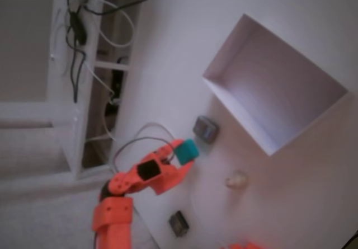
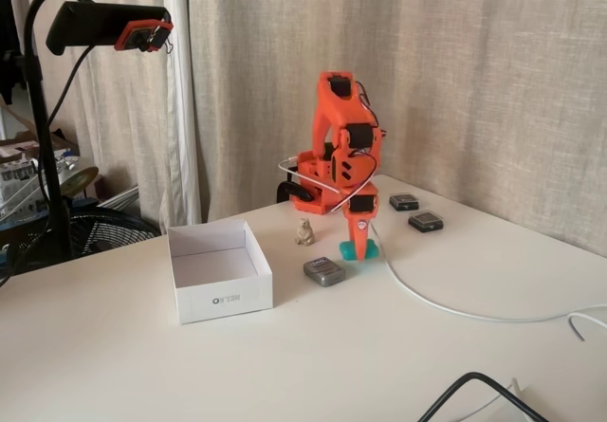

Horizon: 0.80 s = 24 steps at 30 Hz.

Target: Grasp the green cube and put it in the bin.

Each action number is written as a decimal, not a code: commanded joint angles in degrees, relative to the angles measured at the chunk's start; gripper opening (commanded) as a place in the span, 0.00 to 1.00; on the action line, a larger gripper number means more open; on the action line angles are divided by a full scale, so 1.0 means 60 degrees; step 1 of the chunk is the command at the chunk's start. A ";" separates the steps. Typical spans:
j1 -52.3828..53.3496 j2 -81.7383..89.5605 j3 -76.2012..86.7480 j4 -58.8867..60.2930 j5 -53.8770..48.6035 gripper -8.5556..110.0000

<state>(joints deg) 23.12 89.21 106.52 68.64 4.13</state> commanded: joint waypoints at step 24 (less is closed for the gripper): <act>0.6694 -0.1670 -0.5259 -0.2314 -0.3530 0.00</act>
<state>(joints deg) 61.52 81.47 77.26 59.15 -16.08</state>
